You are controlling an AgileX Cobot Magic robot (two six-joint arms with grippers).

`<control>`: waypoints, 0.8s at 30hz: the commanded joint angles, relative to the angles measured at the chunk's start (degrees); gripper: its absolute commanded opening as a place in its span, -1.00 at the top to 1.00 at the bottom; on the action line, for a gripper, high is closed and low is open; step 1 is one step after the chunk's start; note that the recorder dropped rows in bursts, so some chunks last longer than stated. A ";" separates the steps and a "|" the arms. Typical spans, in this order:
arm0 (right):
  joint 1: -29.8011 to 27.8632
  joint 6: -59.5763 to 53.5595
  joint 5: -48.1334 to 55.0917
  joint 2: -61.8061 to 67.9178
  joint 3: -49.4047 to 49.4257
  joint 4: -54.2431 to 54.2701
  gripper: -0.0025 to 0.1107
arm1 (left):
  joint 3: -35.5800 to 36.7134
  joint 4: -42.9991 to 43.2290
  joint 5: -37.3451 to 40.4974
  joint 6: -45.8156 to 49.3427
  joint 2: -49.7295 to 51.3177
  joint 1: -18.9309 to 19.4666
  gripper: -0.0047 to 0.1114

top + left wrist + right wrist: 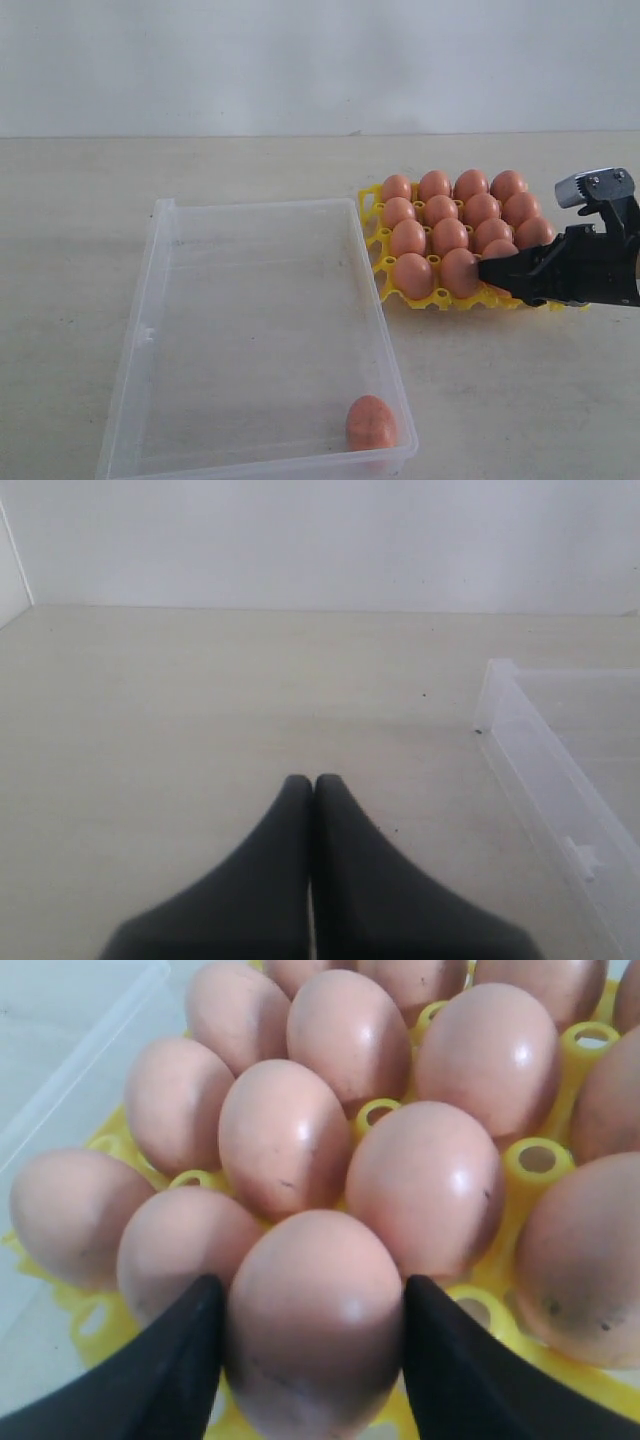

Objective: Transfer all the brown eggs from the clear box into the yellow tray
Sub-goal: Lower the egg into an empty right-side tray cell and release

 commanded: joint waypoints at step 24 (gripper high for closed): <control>0.03 -1.98 0.46 -11.99 -0.18 4.92 -0.37 | 0.17 0.24 -0.15 0.02 -0.03 -0.11 0.99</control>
